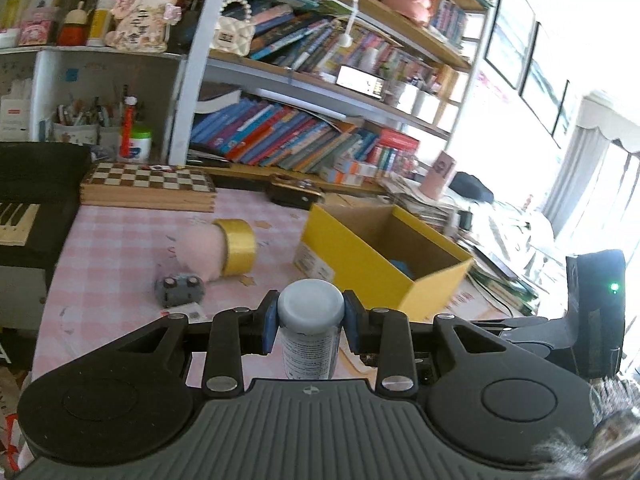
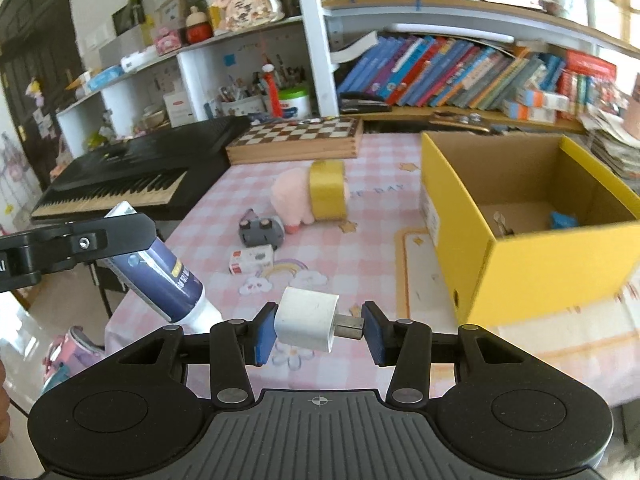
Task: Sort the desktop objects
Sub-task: 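Carry the charger in the right tool while the left tool carries the bottle toward the yellow box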
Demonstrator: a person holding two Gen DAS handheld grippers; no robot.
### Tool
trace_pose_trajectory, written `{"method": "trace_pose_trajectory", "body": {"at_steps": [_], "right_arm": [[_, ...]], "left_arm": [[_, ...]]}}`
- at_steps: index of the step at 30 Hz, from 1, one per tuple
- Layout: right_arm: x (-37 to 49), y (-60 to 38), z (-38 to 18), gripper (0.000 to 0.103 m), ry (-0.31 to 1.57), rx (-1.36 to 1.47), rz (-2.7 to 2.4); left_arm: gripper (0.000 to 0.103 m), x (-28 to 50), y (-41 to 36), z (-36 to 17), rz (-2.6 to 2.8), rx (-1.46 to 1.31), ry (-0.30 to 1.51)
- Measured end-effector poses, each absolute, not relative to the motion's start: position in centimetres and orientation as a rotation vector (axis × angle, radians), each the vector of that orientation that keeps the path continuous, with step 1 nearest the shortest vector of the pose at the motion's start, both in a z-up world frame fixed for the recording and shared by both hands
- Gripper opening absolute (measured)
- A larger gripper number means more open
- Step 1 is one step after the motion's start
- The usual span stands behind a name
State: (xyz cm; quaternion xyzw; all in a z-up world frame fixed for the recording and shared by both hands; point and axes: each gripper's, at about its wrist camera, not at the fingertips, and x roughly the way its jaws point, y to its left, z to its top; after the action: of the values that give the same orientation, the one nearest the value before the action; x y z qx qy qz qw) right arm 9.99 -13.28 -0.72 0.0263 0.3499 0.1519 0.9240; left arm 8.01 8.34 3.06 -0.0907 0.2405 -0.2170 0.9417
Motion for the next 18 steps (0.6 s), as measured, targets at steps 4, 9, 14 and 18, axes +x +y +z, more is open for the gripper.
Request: {"method": "trace_pose_trajectory", "body": {"at_steps": [4, 9, 14, 18], "right_arm": [[7.8, -14.2, -0.9, 0.045, 0.719, 0.081, 0.264], [5.5, -15.5, -1.2, 0.045, 0.720, 0.115, 0.194], [3.8, -17.2, -1.2, 0.045, 0.714, 0.146, 0.117], [2.8, -18.5, -1.2, 0.045, 0.714, 0.168, 0.060]], "left_arm": [[0.030, 6.8, 7.7, 2.9, -0.495, -0.171, 0.502], [0.030, 5.7, 6.4, 2.6, -0.570, -0.155, 0.512], [0.030, 5.2, 4.6, 2.6, -0.652, -0.136, 0.526], [0.030, 5.4, 3.2, 2.7, -0.717, -0.120, 0.526]]}}
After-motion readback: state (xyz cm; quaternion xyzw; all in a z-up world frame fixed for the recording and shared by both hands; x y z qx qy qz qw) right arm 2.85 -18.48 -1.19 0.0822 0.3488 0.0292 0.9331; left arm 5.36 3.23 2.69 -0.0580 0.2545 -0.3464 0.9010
